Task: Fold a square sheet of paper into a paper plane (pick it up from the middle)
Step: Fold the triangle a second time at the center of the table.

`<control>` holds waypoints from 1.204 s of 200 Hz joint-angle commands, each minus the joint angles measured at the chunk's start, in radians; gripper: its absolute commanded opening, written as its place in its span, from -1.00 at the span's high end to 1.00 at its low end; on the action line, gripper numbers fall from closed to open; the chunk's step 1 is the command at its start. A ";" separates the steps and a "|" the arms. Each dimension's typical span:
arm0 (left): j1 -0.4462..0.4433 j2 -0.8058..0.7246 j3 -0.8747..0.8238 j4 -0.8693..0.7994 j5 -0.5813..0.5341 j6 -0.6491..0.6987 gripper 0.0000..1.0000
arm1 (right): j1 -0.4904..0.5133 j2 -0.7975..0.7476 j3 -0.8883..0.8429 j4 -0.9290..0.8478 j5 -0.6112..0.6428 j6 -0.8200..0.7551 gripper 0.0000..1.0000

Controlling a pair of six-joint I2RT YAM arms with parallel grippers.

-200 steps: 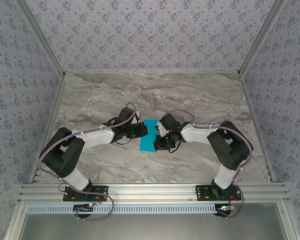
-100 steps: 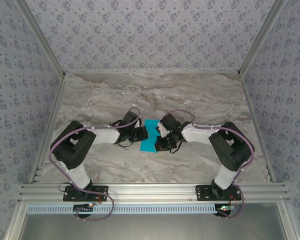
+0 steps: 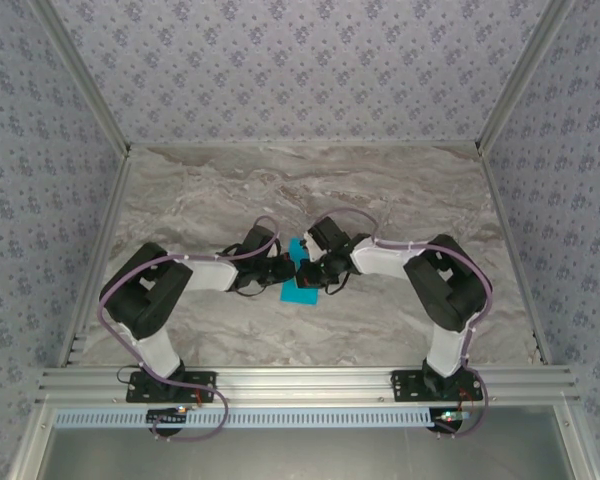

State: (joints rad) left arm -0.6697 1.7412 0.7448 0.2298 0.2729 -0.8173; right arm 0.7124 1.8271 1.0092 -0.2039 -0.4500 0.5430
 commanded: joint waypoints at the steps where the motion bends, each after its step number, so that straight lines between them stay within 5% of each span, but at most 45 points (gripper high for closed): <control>1: -0.001 0.018 -0.035 -0.061 -0.037 -0.015 1.00 | 0.005 0.024 0.023 -0.016 0.038 0.013 1.00; 80: 0.000 0.029 -0.038 -0.161 -0.119 -0.031 1.00 | -0.017 -0.031 -0.115 -0.142 0.022 -0.134 1.00; 162: 0.004 0.045 -0.035 -0.158 -0.108 -0.029 1.00 | -0.069 -0.180 -0.319 -0.110 -0.034 -0.110 1.00; 202: 0.002 0.043 -0.010 -0.154 -0.069 -0.015 1.00 | -0.099 -0.292 -0.245 -0.129 -0.012 -0.125 1.00; 241: -0.002 0.023 0.045 -0.151 -0.022 -0.011 1.00 | -0.140 -0.239 -0.143 -0.086 0.043 -0.051 1.00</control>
State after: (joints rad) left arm -0.6697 1.7412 0.7616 0.1970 0.2684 -0.8490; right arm 0.6056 1.5635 0.8005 -0.2935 -0.4549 0.4427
